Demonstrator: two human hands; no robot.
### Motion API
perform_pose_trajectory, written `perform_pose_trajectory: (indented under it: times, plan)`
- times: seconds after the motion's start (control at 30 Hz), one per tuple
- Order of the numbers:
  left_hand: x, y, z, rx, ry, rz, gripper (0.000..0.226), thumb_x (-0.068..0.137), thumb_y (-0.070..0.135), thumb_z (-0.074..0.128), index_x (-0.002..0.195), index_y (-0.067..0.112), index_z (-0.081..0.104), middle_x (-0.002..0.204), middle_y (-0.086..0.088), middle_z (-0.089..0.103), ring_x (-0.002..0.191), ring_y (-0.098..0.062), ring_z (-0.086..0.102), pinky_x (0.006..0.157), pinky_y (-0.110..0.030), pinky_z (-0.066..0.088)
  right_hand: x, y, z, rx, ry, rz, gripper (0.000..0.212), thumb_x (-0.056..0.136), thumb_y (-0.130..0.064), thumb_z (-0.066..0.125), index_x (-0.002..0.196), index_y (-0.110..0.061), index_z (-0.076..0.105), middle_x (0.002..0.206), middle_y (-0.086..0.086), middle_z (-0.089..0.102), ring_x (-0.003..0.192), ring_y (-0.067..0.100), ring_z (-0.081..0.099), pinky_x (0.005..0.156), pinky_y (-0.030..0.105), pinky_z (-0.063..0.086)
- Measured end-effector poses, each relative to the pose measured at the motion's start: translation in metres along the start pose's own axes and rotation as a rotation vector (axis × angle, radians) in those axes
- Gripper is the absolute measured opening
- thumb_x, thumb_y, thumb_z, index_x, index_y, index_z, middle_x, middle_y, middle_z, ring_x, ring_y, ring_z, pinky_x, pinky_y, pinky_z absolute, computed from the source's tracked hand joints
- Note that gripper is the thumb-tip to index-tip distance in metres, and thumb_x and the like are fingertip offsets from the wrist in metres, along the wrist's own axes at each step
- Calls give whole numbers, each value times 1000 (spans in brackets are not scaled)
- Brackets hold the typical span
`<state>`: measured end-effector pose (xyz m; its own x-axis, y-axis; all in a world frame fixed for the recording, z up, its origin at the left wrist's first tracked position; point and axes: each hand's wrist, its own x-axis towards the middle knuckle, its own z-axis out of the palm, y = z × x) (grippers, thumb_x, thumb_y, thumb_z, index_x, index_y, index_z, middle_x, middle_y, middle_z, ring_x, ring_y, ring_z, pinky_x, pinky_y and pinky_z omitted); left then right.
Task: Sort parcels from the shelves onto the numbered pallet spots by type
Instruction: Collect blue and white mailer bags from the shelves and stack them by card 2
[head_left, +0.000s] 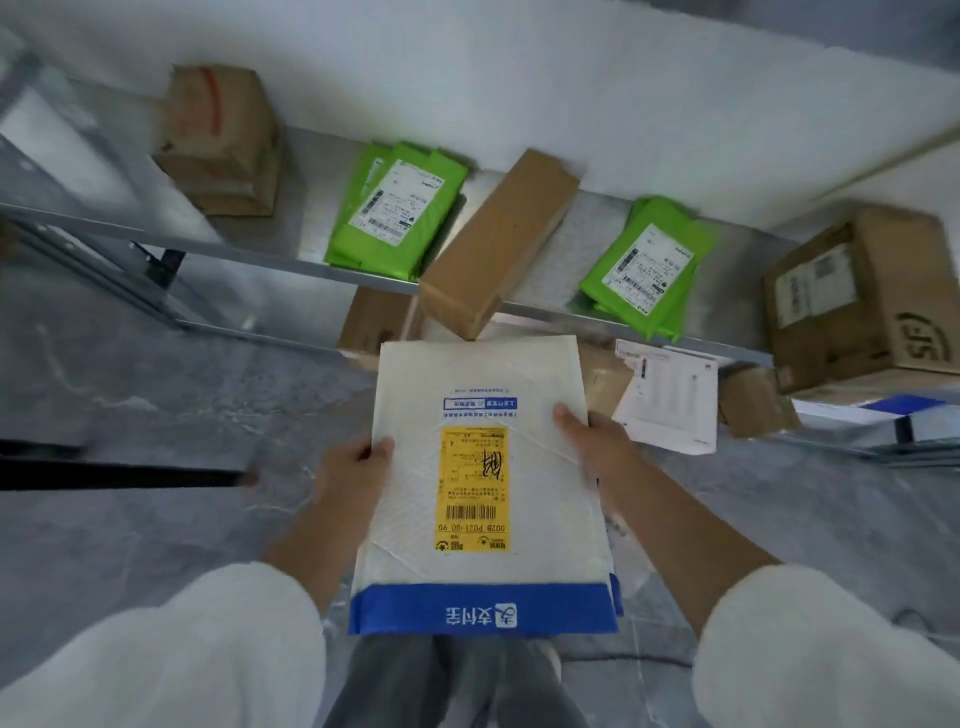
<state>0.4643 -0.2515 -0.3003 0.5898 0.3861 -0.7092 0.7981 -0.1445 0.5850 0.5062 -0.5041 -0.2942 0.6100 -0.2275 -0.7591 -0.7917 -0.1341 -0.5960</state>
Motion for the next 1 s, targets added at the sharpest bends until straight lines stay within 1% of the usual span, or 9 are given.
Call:
perform_pose_trajectory:
  times: [0.13,0.23,0.33,0.43,0.57,0.7,0.77,0.87,1.0]
  plan:
    - [-47,11,-19,-8,45,-19,26,96,34,53,81,16,65,83,-8,64,83,-28,61,81,-40,52,-46,-10,-6,72,-8,-21,42,91,-41,62,119,-9,61,110,9,68,95,28,65,80,38,53]
    - [-86,24,-37,32,102,24,26,96,36,53,91,15,67,80,-4,60,79,-24,57,69,-30,47,-84,-19,-17,132,-44,-22,43,92,-39,61,122,-8,59,114,12,67,99,31,65,81,40,52]
    - [-134,35,-55,-9,143,71,30,95,37,54,99,12,70,84,-6,62,84,-26,59,76,-32,48,-131,-27,-33,155,-78,-67,43,92,-39,61,120,-6,60,114,10,67,101,30,65,84,40,53]
    - [-193,49,-76,-38,165,145,31,95,36,55,105,11,71,101,-10,68,96,-28,62,85,-34,49,-187,-43,-57,172,-115,-113,42,91,-40,62,121,-10,59,114,8,68,102,29,65,86,42,53]
    - [-271,74,-113,-153,155,289,21,93,32,59,93,16,72,99,-7,70,93,-25,64,91,-41,53,-258,-77,-85,214,-162,-205,43,88,-40,66,122,-14,61,115,6,69,101,29,66,90,49,53]
    - [-345,89,-152,-255,178,386,21,92,32,61,80,15,67,89,-7,69,85,-24,65,89,-43,55,-336,-109,-99,231,-199,-320,32,91,-37,64,114,-14,63,105,5,71,91,25,68,72,36,56]
    - [-374,93,-168,-293,207,419,22,94,31,60,77,19,66,83,1,67,82,-21,63,83,-36,55,-370,-119,-102,234,-212,-365,35,89,-38,65,113,-12,63,102,7,72,89,27,70,71,38,58]
    - [-412,92,-190,-353,244,478,15,95,31,58,92,19,67,87,4,64,77,-12,59,67,-24,49,-412,-127,-102,204,-215,-430,39,87,-39,67,114,-11,63,103,6,72,90,26,70,83,45,56]
    - [-452,79,-215,-442,252,466,29,93,37,60,106,14,72,105,0,70,95,-20,65,83,-33,52,-457,-130,-97,177,-241,-461,46,86,-41,68,120,-11,61,108,8,71,93,28,70,85,49,56]
